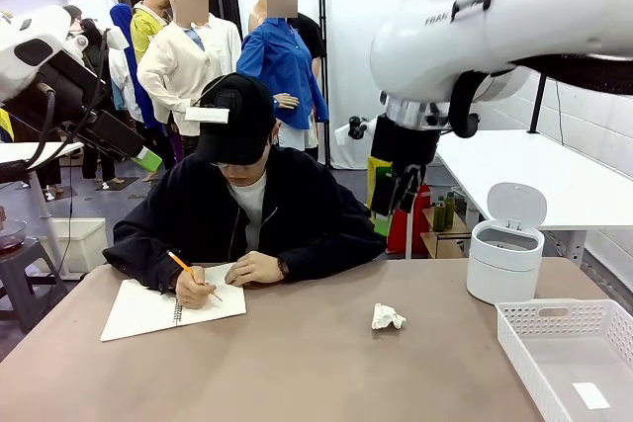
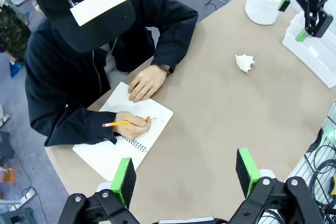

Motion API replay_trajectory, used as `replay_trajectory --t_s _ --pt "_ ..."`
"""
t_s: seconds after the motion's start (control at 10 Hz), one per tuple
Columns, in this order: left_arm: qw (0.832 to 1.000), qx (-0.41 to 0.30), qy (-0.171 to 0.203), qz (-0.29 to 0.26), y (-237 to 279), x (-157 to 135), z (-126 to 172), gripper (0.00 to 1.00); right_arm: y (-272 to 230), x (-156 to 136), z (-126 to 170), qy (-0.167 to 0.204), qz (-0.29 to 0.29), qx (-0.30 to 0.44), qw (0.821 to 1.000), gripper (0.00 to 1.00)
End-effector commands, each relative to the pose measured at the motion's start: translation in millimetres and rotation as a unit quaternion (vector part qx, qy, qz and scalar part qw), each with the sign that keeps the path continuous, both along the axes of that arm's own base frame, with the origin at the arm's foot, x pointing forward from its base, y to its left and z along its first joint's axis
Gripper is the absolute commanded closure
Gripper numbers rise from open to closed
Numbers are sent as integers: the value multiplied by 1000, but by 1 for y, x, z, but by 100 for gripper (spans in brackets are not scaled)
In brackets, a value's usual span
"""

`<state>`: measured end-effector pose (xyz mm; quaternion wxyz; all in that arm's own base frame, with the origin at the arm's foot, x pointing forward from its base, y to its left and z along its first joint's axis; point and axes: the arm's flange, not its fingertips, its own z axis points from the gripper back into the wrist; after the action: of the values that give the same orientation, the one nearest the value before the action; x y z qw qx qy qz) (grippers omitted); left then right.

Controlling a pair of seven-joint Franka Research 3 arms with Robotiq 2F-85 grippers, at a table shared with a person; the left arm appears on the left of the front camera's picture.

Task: Sort the paper based on its condition.
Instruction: If a person hands you a paper, place it in the Organizing basket , and if it's crumpled, put it in the Trash can.

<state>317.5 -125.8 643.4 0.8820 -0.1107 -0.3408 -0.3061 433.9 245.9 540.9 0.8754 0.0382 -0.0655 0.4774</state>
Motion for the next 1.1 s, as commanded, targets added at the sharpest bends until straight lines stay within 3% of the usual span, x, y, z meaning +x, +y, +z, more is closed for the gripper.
replay_trajectory --t_s 0.0,0.2,0.4,0.6,0.7,0.8,1.0 --pt "1000 -1 0 0 1 0 0 0 3 -15 -24 -52 -28 -43 997 0" --pt "1000 -1 0 0 1 0 0 0 8 -26 -55 -54 -46 -47 996 0" --pt "1000 -1 0 0 1 0 0 0 7 -20 -86 -133 -46 -49 989 0" --pt "1000 -1 0 0 1 0 0 0 4 -10 -90 -158 -68 -47 984 0" --pt "1000 -1 0 0 1 0 0 0 2 -3 -73 -114 -63 19 991 0" --pt "1000 -1 0 0 1 0 0 0 4 -14 -84 -131 -43 -37 990 0" --pt "1000 -1 0 0 1 0 0 0 4 -14 -84 -131 -43 -37 990 0"
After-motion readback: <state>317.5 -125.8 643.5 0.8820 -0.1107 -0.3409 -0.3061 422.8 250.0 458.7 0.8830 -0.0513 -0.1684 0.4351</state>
